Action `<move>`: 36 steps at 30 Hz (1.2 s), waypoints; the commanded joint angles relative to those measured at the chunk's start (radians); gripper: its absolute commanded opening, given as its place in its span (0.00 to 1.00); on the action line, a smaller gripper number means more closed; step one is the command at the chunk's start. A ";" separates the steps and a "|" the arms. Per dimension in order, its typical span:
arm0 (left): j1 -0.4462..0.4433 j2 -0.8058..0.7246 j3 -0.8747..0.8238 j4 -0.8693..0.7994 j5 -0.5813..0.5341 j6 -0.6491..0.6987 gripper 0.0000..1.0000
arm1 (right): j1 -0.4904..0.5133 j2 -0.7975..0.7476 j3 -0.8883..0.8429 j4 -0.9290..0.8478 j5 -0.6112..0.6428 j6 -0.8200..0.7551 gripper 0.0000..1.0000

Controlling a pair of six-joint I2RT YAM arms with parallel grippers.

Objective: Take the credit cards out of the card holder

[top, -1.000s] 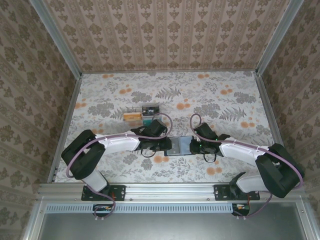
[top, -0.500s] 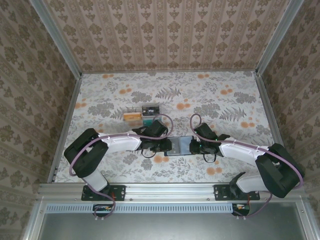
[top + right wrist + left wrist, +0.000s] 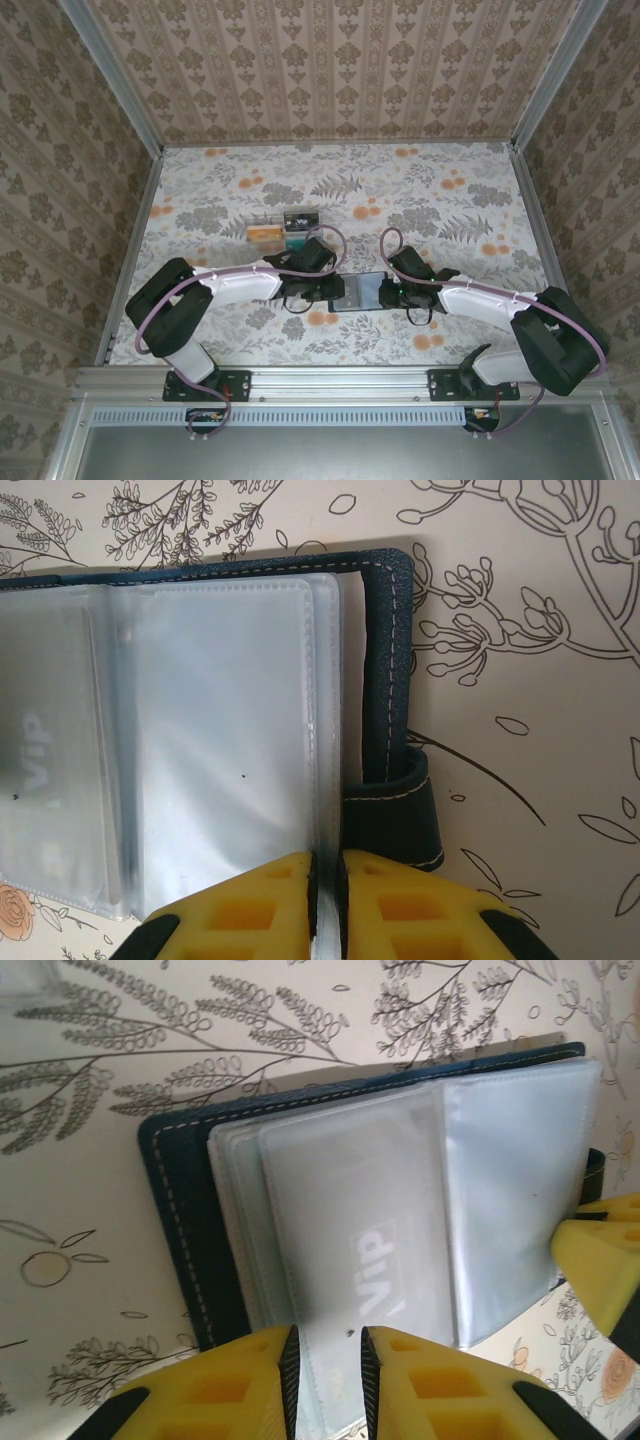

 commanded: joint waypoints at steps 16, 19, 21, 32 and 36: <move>-0.004 0.065 0.029 0.014 0.073 0.009 0.31 | 0.013 0.017 -0.020 -0.026 -0.002 0.015 0.17; -0.008 0.068 0.029 0.061 0.109 0.012 0.38 | 0.014 0.019 -0.020 -0.024 -0.003 0.017 0.17; -0.007 0.070 0.030 0.072 0.116 0.012 0.40 | 0.016 0.019 -0.021 -0.024 -0.003 0.017 0.17; -0.008 0.056 0.049 0.114 0.144 0.029 0.40 | 0.017 0.017 -0.024 -0.024 0.000 0.021 0.17; -0.014 0.052 0.078 0.111 0.147 0.046 0.40 | 0.018 0.013 -0.025 -0.026 0.002 0.024 0.19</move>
